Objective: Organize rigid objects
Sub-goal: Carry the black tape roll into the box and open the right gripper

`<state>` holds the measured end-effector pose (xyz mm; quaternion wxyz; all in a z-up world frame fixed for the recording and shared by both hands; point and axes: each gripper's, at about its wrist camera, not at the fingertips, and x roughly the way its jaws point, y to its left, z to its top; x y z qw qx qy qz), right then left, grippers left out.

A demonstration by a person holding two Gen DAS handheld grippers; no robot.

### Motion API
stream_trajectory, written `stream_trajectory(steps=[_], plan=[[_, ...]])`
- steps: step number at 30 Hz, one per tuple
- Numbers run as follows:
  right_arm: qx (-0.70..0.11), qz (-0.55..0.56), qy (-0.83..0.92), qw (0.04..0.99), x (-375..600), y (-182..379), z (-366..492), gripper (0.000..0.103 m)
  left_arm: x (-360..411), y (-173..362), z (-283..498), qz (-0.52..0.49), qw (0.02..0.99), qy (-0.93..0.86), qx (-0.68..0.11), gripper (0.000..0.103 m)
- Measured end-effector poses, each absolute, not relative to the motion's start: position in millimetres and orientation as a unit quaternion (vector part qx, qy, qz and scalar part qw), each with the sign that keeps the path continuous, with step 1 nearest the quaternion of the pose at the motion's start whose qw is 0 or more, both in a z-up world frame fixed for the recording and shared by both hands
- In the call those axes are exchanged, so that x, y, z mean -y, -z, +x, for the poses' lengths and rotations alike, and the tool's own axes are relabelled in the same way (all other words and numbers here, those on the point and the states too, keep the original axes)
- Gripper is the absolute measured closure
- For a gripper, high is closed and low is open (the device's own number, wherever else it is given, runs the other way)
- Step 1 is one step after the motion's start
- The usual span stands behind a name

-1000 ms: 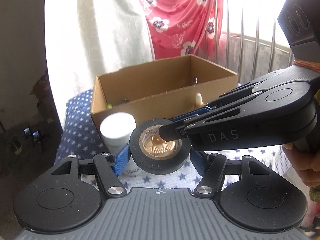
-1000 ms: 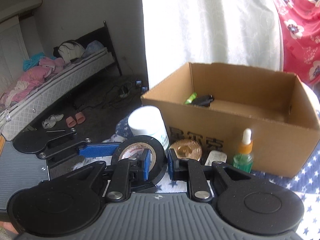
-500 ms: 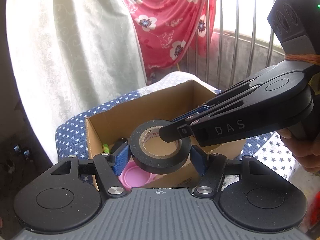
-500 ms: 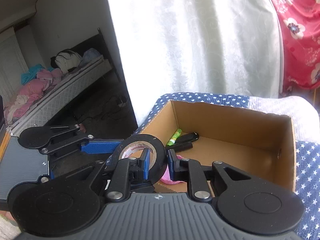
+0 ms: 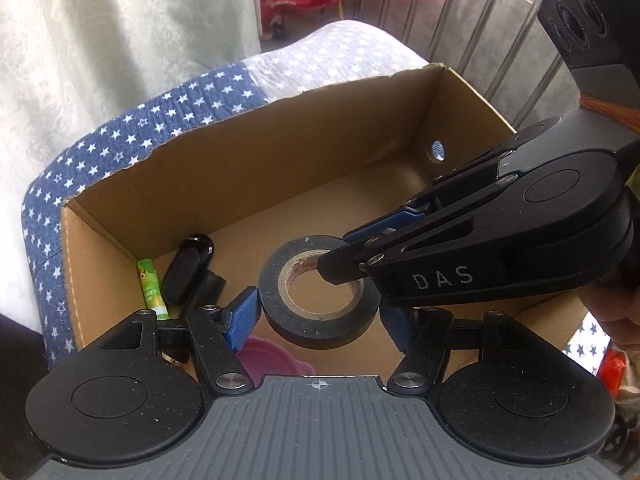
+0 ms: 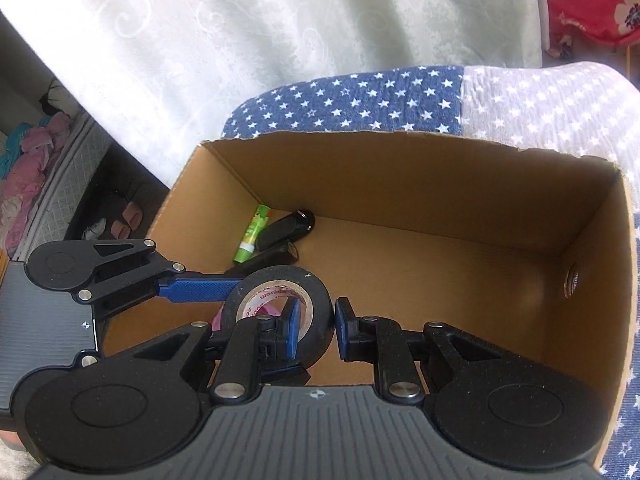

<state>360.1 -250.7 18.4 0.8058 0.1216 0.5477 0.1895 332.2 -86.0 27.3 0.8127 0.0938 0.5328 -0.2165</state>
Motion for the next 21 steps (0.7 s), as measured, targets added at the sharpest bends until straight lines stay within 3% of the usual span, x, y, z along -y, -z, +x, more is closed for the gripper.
stream_trajectory(steps=[13, 21], plan=[[-0.590, 0.122, -0.178, 0.778, 239.9, 24.3, 403.7, 0.081, 85.7, 11.1, 367.4, 0.109, 0.796, 0.197, -0.562, 0.038], [-0.585, 0.162, -0.173, 0.776, 252.4, 15.3, 402.9, 0.080, 73.4, -7.6, 352.6, 0.096, 0.819, 0.194, -0.531, 0.037]])
